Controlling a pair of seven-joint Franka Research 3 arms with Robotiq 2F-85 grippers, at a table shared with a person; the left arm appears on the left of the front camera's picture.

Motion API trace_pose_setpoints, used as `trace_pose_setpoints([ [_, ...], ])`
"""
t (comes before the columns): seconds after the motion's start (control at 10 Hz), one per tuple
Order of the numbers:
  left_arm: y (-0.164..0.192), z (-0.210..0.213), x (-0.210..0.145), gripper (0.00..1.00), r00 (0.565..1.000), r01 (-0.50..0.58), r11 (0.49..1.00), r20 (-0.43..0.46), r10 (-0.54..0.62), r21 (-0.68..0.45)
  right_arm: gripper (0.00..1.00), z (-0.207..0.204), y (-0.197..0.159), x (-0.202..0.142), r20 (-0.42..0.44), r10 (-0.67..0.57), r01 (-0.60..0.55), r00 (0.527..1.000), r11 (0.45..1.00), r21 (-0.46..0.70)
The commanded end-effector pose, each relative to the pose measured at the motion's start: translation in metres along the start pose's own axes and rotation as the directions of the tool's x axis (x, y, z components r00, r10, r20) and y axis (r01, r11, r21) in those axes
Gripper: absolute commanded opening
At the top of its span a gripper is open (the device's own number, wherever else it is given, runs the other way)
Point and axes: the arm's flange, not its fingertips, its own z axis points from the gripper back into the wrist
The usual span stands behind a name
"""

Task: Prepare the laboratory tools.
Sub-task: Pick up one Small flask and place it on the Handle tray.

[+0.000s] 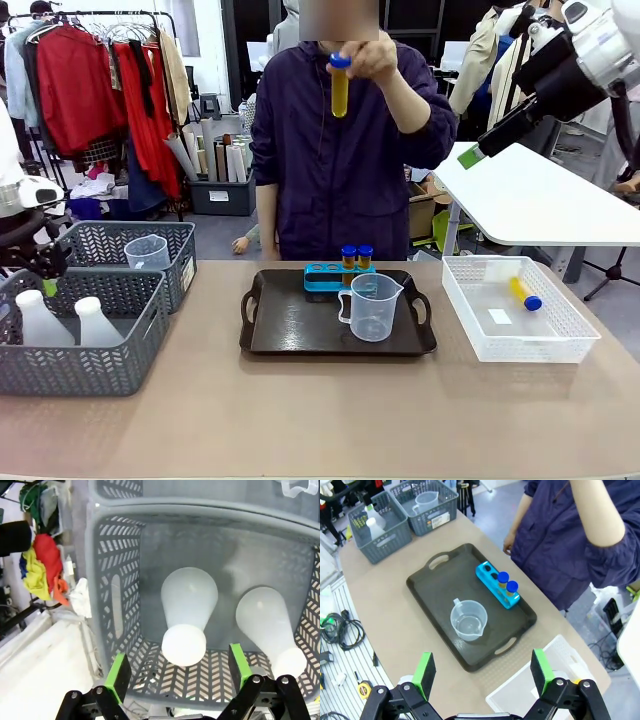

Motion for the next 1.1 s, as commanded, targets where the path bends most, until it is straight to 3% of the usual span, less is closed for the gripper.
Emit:
trace_pose_setpoints([
  [0.0, 0.003, -0.008, 0.006, 1.0, 1.0, 0.008, 0.999, 0.008, -0.008, -0.043, 1.0, 0.0, -0.001, 0.0, 0.018, -0.001, 0.0, 1.0, 1.0, 0.018],
  [0.3, 0.008, -0.021, 0.01, 1.0, 1.0, -0.007, 0.999, -0.011, 0.006, -0.046, 1.0, 0.0, -0.001, 0.0, 0.018, -0.001, 0.0, 1.0, 1.0, 0.018],
  [0.8, 0.013, -0.027, 0.012, 0.06, 1.0, -0.007, 0.999, -0.02, 0.007, -0.041, 1.0, 0.0, -0.001, 0.0, 0.018, -0.001, 0.0, 1.0, 1.0, 0.018],
  [1.0, 0.011, -0.029, 0.013, 0.0, 1.0, -0.007, 0.999, -0.024, 0.006, -0.047, 1.0, 0.0, -0.001, 0.0, 0.018, -0.001, 0.0, 1.0, 1.0, 0.018],
])
